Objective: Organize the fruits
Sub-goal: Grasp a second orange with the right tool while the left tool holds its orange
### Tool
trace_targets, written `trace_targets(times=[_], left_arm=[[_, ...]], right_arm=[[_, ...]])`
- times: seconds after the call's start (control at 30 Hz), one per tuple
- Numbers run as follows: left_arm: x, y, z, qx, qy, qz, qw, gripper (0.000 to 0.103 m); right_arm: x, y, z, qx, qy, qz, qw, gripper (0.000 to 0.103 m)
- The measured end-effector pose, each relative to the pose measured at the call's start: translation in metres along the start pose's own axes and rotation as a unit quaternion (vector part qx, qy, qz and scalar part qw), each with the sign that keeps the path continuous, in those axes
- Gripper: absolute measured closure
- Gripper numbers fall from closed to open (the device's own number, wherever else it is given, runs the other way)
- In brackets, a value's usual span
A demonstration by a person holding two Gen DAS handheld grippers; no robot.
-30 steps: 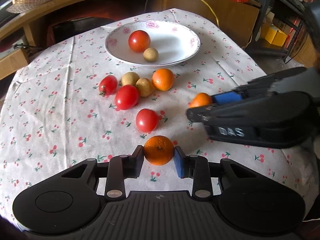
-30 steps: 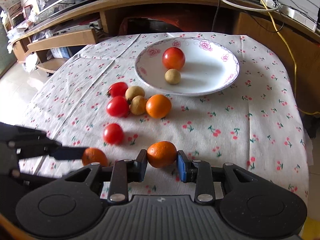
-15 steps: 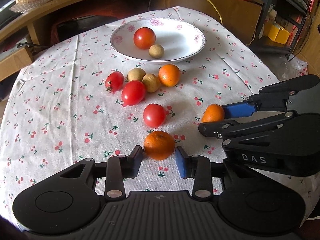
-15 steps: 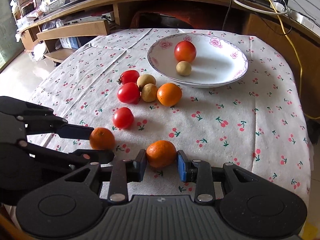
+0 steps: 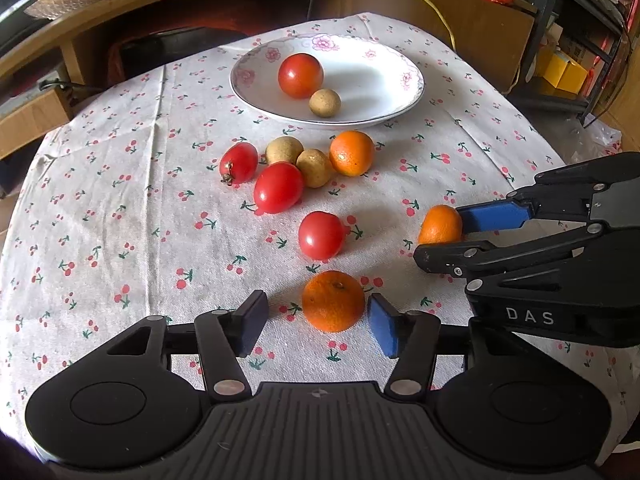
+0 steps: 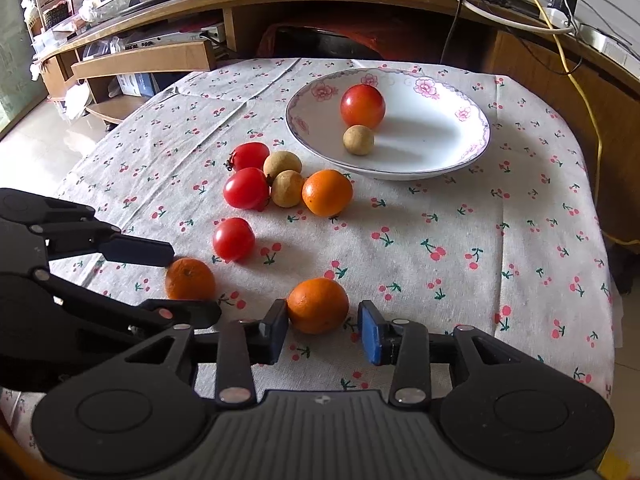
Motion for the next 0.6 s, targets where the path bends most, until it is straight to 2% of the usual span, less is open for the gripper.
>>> trace_targets(times=[0.6], left_arm=[[-0.0049,0.0008,-0.0015,0.0,-0.02,-0.007,0.9998,0.048]], right_arm=[[0.0012,-0.0019,0.0032,0.001,-0.001,-0.001,1.0,0.066]])
Point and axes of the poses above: each gripper's, at about its wrist camera, not at the fingertips, and y roughly against the way its jaws point, x to its left, z to its top, the point moved 3 cm from there along -y, roughly the way its jaws point, and after that the axes turned 7 degrees about x, right-handed, at the moved point
